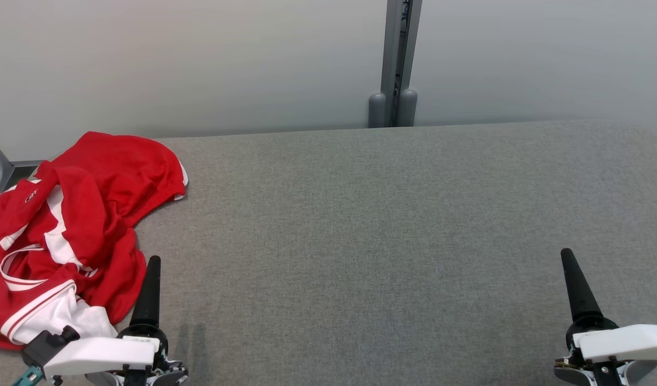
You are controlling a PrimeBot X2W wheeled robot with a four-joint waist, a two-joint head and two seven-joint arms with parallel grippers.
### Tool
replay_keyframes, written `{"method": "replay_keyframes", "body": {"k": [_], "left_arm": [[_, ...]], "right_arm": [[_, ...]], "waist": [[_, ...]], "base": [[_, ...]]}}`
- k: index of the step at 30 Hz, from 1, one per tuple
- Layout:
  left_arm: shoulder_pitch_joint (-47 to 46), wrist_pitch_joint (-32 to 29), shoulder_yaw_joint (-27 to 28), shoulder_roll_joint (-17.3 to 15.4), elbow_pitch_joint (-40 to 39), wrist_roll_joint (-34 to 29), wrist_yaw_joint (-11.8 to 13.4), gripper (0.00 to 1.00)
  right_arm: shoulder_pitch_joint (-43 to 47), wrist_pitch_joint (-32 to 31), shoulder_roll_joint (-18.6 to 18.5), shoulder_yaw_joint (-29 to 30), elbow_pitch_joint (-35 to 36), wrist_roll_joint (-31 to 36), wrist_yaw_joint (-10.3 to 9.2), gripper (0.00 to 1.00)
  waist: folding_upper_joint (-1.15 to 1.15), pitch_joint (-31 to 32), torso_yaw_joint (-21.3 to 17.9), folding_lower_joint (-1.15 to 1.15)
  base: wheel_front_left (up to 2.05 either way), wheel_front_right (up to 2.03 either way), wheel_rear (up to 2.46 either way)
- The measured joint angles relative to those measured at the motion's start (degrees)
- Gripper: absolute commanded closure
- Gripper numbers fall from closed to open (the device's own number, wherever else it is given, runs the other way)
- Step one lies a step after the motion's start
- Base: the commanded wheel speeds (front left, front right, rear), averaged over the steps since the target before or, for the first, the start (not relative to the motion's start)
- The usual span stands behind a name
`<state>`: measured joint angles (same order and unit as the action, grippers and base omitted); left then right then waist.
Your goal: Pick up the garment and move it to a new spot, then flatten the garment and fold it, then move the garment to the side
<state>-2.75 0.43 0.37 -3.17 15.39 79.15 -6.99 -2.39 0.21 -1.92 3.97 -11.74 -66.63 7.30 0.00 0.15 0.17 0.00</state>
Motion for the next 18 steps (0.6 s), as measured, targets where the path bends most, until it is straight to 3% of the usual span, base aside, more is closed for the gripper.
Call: {"method": "replay_keyframes", "body": {"k": [8, 18], "left_arm": [[0.07, 1.69, -1.18, -0.24, 0.15, -10.9, 0.12, 0.0], [0.3, 3.7, -1.18, -0.69, -0.03, -23.42, 0.18, 0.0]], "right_arm": [[0.44, 1.83, -0.1, -1.01, 1.45, 12.14, 0.0, 0.0], [0.69, 3.79, -0.15, -2.47, 1.51, 21.94, 0.01, 0.0]], "waist": [[0.0, 0.17, 0.09, 0.0], [0.0, 0.27, 0.07, 0.0]], "base": [[0.0, 0.0, 0.0], [0.0, 0.0, 0.0]]}}
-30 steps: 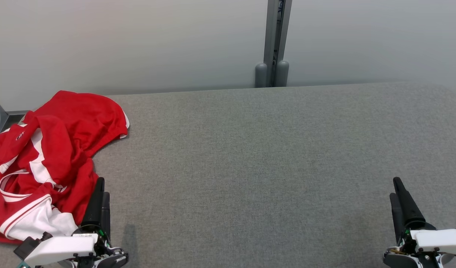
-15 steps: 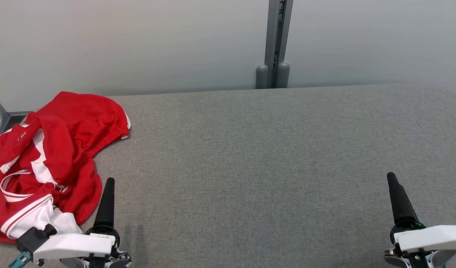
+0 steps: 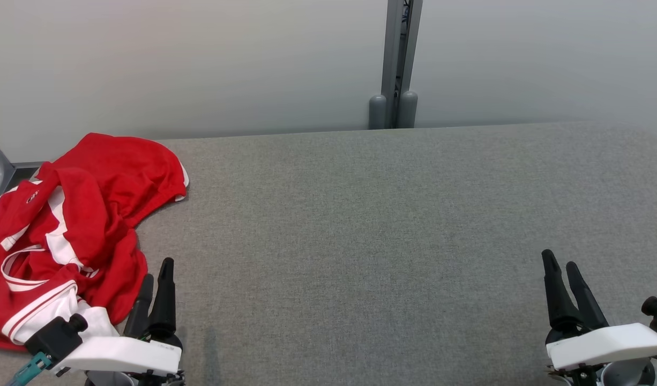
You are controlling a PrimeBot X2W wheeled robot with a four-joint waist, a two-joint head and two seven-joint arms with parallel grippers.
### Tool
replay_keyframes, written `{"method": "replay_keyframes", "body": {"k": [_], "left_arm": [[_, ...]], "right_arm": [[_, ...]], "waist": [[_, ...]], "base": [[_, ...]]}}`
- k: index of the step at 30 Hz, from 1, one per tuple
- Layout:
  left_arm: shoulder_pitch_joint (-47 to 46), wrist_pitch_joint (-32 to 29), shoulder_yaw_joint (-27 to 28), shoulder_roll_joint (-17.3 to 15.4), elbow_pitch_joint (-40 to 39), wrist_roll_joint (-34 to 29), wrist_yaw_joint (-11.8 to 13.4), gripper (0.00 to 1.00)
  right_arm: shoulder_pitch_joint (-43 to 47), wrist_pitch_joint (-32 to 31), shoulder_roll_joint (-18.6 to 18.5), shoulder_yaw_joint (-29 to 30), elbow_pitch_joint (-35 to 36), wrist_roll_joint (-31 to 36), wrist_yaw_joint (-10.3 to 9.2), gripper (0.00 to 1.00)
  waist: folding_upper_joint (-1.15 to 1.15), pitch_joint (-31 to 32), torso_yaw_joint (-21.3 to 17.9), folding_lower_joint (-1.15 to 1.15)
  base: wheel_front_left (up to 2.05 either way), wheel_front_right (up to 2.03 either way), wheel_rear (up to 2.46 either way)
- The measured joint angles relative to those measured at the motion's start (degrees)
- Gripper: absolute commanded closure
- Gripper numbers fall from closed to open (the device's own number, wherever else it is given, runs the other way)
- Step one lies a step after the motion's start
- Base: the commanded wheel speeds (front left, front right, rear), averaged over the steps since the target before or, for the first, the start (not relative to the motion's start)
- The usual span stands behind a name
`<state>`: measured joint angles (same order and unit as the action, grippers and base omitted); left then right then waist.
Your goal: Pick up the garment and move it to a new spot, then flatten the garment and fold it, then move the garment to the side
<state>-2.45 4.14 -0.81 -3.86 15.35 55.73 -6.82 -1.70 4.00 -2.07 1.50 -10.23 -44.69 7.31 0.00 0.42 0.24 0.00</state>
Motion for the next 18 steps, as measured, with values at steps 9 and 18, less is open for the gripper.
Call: {"method": "replay_keyframes", "body": {"k": [9, 18], "left_arm": [[1.05, 1.53, 0.76, 0.03, -0.67, -8.44, -0.15, 0.0], [1.62, 3.03, 1.36, 0.24, -1.18, -14.88, -0.25, 0.0]], "right_arm": [[0.52, 1.6, -0.08, -0.78, 0.37, 7.17, 0.0, 0.0], [0.74, 3.1, -0.16, -0.57, 1.47, 14.02, 0.0, 0.0]], "waist": [[0.0, 0.07, -0.18, 0.0], [0.0, 0.2, -0.29, 0.0]], "base": [[0.0, 0.0, 0.0], [0.0, 0.0, 0.0]]}}
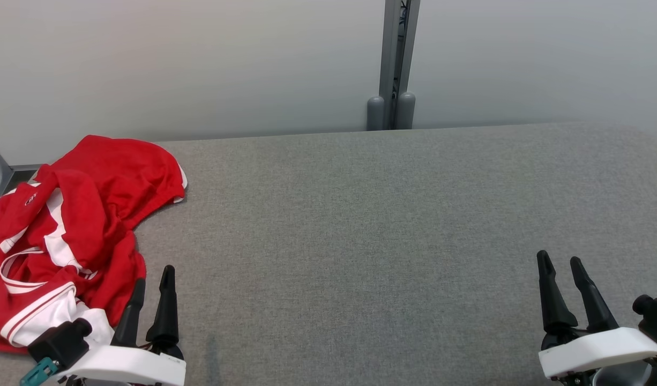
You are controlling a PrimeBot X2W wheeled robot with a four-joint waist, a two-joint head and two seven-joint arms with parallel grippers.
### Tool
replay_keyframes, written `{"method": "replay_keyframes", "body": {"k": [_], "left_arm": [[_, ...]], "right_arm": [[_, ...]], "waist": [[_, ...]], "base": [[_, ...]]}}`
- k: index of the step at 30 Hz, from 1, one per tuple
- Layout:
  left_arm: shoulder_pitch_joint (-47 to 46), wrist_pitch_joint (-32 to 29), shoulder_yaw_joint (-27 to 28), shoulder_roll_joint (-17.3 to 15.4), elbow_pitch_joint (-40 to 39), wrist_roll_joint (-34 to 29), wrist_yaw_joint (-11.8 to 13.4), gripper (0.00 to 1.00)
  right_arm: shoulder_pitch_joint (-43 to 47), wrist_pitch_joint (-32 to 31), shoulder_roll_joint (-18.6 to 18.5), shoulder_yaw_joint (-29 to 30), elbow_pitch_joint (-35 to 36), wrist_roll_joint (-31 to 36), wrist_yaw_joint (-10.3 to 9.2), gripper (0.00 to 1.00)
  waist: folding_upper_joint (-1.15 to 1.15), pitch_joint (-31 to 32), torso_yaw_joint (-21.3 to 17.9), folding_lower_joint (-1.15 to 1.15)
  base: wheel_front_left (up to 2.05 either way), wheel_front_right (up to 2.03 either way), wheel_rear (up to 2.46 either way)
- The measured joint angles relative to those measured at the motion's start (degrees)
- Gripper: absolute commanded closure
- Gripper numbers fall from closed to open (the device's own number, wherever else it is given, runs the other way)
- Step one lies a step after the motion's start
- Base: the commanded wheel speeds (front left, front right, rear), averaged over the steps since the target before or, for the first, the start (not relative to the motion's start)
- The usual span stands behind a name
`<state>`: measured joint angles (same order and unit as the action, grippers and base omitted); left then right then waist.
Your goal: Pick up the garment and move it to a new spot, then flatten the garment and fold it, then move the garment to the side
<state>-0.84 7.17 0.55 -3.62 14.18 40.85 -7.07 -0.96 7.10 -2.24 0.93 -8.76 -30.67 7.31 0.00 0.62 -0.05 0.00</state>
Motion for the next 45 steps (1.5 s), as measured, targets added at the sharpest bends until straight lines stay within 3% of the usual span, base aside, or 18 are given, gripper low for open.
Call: {"method": "replay_keyframes", "body": {"k": [45], "left_arm": [[3.59, 5.98, 3.25, -0.02, -0.12, -25.23, -0.37, 0.0]], "right_arm": [[2.48, 5.89, -0.3, -1.36, 2.94, 23.92, 0.11, 0.0]], "waist": [[0.0, 1.86, -0.08, 0.0]], "base": [[0.0, 0.0, 0.0]]}}
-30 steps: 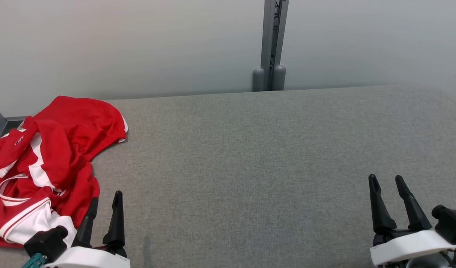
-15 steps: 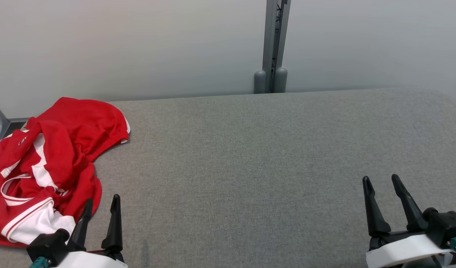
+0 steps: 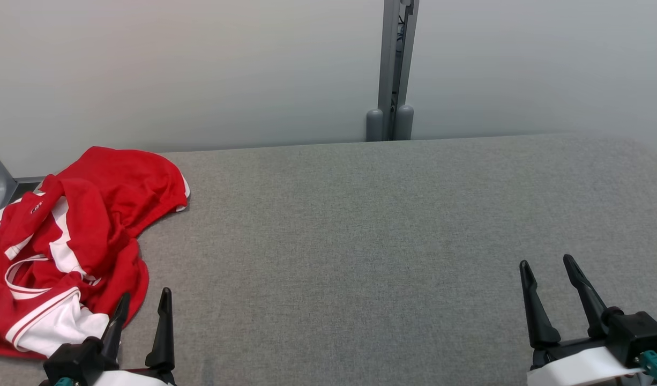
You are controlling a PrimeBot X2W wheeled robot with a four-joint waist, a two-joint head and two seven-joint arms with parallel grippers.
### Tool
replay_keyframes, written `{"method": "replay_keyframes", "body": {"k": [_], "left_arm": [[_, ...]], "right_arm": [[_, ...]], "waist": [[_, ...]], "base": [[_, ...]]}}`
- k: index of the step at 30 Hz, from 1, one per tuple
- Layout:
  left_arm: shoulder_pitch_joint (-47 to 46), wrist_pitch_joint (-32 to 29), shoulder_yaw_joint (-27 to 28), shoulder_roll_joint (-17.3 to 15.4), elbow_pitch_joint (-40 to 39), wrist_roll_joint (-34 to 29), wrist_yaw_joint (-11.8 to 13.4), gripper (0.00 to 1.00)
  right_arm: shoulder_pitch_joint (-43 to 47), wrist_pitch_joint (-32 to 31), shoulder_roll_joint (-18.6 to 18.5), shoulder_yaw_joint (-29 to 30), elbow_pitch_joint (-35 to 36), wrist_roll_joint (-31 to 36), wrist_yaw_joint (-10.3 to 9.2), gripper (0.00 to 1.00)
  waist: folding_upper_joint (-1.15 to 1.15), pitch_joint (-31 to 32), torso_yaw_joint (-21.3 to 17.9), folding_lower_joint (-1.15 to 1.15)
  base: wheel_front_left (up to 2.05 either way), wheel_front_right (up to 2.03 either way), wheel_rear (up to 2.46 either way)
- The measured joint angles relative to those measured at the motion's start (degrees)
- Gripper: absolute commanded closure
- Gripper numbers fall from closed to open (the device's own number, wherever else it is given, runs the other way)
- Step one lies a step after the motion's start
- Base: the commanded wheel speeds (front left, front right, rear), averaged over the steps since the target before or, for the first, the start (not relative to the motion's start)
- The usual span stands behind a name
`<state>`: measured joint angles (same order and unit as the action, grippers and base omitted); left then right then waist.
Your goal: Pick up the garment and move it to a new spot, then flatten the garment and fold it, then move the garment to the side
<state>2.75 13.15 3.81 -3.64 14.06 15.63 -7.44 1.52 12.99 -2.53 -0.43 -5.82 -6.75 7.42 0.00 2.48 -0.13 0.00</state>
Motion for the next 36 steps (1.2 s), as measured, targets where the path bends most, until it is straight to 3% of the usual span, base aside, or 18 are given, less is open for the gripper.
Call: {"method": "replay_keyframes", "body": {"k": [19, 36], "left_arm": [[1.54, 1.86, 0.57, 0.01, 1.05, -6.88, -0.01, 0.0], [1.75, 1.93, 1.02, 0.08, 0.47, -6.88, -0.01, 0.0]], "right_arm": [[1.27, 1.96, -0.1, 1.24, -0.24, 6.8, 0.01, 0.0], [1.43, 2.0, -0.11, 1.94, -0.11, 6.24, 0.01, 0.0]], "waist": [[0.0, 1.64, 0.4, 0.0], [0.0, 1.42, 0.46, 0.0]], "base": [[0.0, 0.0, 0.0], [0.0, 0.0, 0.0]]}}
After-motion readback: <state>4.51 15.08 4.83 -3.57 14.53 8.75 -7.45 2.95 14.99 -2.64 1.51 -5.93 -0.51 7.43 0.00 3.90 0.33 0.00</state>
